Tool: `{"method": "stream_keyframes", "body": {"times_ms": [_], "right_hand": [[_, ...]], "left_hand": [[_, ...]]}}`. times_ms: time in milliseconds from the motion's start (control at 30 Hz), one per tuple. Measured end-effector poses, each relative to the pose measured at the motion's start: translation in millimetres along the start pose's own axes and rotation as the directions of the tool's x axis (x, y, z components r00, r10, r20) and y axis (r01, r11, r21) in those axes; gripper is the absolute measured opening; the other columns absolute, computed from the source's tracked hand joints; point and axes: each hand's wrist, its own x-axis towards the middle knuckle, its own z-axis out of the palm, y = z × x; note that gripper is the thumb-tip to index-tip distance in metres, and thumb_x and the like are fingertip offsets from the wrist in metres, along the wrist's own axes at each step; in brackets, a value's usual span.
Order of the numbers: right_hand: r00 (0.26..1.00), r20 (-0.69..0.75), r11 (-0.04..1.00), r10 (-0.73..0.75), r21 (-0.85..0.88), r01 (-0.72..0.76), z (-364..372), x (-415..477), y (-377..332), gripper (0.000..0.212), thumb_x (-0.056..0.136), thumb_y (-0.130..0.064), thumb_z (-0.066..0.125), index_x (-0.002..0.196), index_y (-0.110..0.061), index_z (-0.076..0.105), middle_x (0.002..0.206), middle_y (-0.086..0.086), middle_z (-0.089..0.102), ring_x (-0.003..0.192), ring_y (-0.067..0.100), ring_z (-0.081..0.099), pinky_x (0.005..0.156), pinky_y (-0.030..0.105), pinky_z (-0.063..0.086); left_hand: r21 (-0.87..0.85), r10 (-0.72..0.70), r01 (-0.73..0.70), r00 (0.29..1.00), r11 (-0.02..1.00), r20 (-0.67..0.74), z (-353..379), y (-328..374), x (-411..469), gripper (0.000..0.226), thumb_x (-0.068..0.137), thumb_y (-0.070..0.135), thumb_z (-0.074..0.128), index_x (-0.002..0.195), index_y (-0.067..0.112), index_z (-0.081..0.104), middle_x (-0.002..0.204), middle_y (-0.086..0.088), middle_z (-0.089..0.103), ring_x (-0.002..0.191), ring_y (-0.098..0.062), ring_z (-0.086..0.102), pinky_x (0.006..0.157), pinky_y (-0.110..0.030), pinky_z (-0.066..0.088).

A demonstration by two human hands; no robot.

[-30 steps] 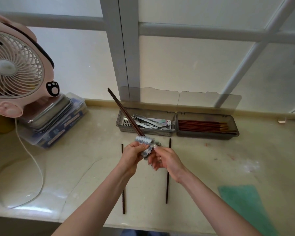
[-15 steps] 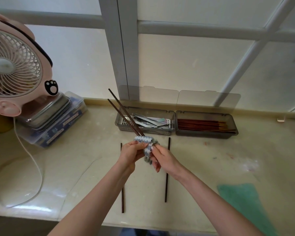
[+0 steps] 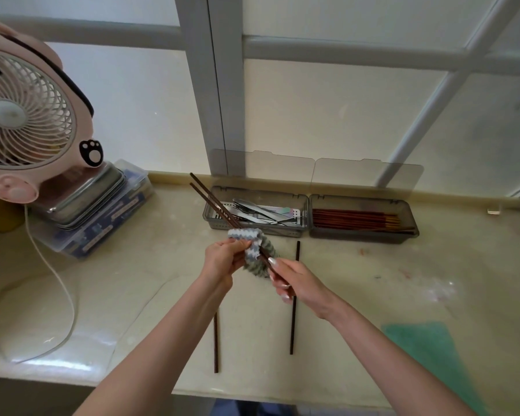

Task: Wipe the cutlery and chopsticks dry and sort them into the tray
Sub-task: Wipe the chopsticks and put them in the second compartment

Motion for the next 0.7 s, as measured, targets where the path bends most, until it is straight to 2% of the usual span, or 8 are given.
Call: {"method": "stream_keyframes", "body": {"times_ms": [133, 267, 400, 467, 533, 567, 633, 700], "right_hand": [[0.999, 0.038, 0.998, -0.007, -0.065, 0.009, -21.8, -5.4, -4.6, 0.029, 0.102, -0.021, 0.038, 0.075, -0.011, 0.044, 0.058, -0.004, 0.034, 0.047, 0.009, 0.032, 0.046, 0.02, 0.029], [0.999, 0.025, 0.977, 0.04, -0.21, -0.034, -58.7, -18.1, 0.9, 0.028, 0.101, -0.019, 0.041, 0.076, -0.008, 0.046, 0.059, -0.001, 0.04, 0.049, 0.01, 0.04, 0.047, 0.02, 0.036], [0.976, -0.21, 0.913, 0.05, -0.387, -0.13, -125.6, -33.0, 21.1, 0.028, 0.1, -0.016, 0.042, 0.074, -0.009, 0.05, 0.054, 0.0, 0.048, 0.047, 0.01, 0.047, 0.049, 0.025, 0.04], [0.903, -0.429, 0.874, -0.011, -0.444, -0.2, -172.7, -41.2, 36.9, 0.031, 0.099, -0.013, 0.045, 0.068, -0.01, 0.049, 0.049, 0.0, 0.046, 0.042, 0.011, 0.044, 0.05, 0.032, 0.037], [0.781, -0.617, 0.772, -0.099, -0.543, -0.331, -222.1, -50.2, 48.9, 0.032, 0.098, -0.015, 0.048, 0.066, -0.015, 0.048, 0.054, 0.004, 0.05, 0.048, 0.018, 0.049, 0.054, 0.035, 0.039], [0.732, -0.669, 0.687, -0.131, -0.593, -0.42, -244.0, -54.6, 51.7, 0.031, 0.097, -0.019, 0.049, 0.066, -0.019, 0.047, 0.06, 0.006, 0.053, 0.056, 0.024, 0.052, 0.057, 0.037, 0.04], [0.7, -0.705, 0.527, -0.115, -0.64, -0.559, -279.6, -62.6, 52.3, 0.027, 0.096, -0.023, 0.047, 0.069, -0.023, 0.047, 0.071, 0.009, 0.055, 0.066, 0.028, 0.053, 0.06, 0.036, 0.037], [0.713, -0.698, 0.421, -0.068, -0.668, -0.614, -306.9, -65.7, 50.8, 0.024, 0.096, -0.024, 0.046, 0.072, -0.025, 0.049, 0.076, 0.011, 0.058, 0.069, 0.029, 0.054, 0.058, 0.032, 0.035]], "left_hand": [[-0.073, 0.009, -0.013, 0.999, 0.997, -0.048, -8.1, 21.6, 13.2, 0.011, 0.082, -0.008, 0.055, 0.08, 0.003, 0.059, 0.053, 0.001, 0.067, 0.046, -0.008, 0.063, 0.047, -0.017, 0.051], [-0.134, 0.061, -0.074, 0.994, 0.988, -0.093, -23.8, 41.8, 30.4, 0.014, 0.085, -0.005, 0.052, 0.082, 0.008, 0.057, 0.054, 0.004, 0.067, 0.048, -0.005, 0.063, 0.049, -0.016, 0.052], [-0.127, 0.128, -0.153, 0.973, 0.98, -0.192, -26.6, 44.5, 34.2, 0.009, 0.088, -0.001, 0.053, 0.09, 0.007, 0.058, 0.076, -0.002, 0.064, 0.061, -0.008, 0.062, 0.066, -0.022, 0.053], [-0.114, 0.159, -0.182, 0.971, 0.977, -0.181, -23.9, 44.1, 28.1, 0.011, 0.089, 0.001, 0.053, 0.097, 0.006, 0.057, 0.071, -0.001, 0.067, 0.059, -0.006, 0.063, 0.067, -0.022, 0.053], [-0.06, 0.185, -0.192, 0.976, 0.98, -0.112, -19.9, 43.6, 16.6, 0.011, 0.09, -0.001, 0.05, 0.09, 0.008, 0.058, 0.058, 0.006, 0.068, 0.052, -0.003, 0.063, 0.056, -0.016, 0.053], [-0.021, 0.193, -0.195, 0.978, 0.98, -0.083, -17.6, 41.8, 11.4, 0.013, 0.09, -0.001, 0.05, 0.087, 0.009, 0.058, 0.055, 0.007, 0.068, 0.052, -0.003, 0.063, 0.055, -0.016, 0.053], [0.042, 0.213, -0.211, 0.975, 0.977, -0.059, -11.1, 37.9, 0.0, 0.016, 0.089, -0.004, 0.05, 0.082, 0.008, 0.059, 0.054, 0.007, 0.067, 0.05, -0.003, 0.063, 0.053, -0.015, 0.052], [0.083, 0.22, -0.216, 0.974, 0.973, -0.05, -5.5, 31.8, -9.3, 0.018, 0.088, -0.006, 0.05, 0.079, 0.006, 0.06, 0.052, 0.006, 0.067, 0.048, -0.003, 0.062, 0.051, -0.015, 0.051]]}}
